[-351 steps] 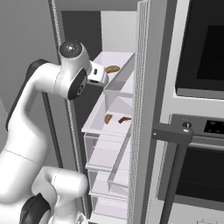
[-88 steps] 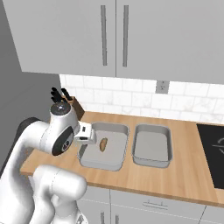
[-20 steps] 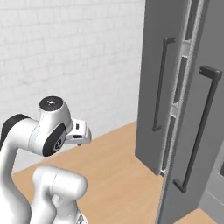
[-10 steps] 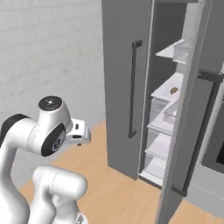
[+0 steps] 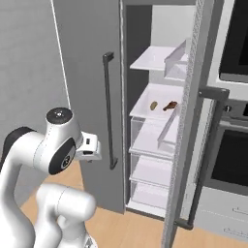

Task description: Place one sweet potato and one chicken drumstick in each tupperware on the nearby counter, to pack two identical lunches.

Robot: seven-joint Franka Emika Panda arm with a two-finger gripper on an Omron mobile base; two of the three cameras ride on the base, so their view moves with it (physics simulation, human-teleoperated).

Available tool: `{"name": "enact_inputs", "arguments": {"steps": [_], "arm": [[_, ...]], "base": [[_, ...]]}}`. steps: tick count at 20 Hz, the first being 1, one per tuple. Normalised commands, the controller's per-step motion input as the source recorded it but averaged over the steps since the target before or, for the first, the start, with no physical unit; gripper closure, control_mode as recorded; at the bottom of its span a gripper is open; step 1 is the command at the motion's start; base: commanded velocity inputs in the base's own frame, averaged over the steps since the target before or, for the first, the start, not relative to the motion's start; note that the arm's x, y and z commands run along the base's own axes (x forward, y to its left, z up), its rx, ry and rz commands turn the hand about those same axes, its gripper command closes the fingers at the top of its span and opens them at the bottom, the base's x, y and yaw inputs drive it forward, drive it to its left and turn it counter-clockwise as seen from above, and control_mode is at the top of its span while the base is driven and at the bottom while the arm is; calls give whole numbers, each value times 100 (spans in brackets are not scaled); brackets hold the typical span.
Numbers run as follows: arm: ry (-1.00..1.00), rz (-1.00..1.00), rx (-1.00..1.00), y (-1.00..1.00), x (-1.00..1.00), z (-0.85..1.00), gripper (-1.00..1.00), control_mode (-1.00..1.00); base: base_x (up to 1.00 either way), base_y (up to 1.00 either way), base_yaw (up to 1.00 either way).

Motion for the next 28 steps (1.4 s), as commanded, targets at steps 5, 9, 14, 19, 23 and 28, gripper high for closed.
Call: {"name": "enact_inputs", "arguments": {"steps": [5, 9, 14, 19, 23, 28], "arm": [[0, 0, 0, 0, 0, 0, -100, 100], [0, 0, 0, 0, 0, 0, -100, 100], [0, 0, 0, 0, 0, 0, -100, 100], [0, 0, 0, 0, 0, 0, -100, 100], [0, 0, 0, 0, 0, 0, -100, 100], [0, 0, 0, 0, 0, 0, -100, 100]], "base": [[59, 31, -31], [2, -22, -32], [18, -7, -26], [19, -25, -23], [32, -26, -19], [61, -20, -11]]}}
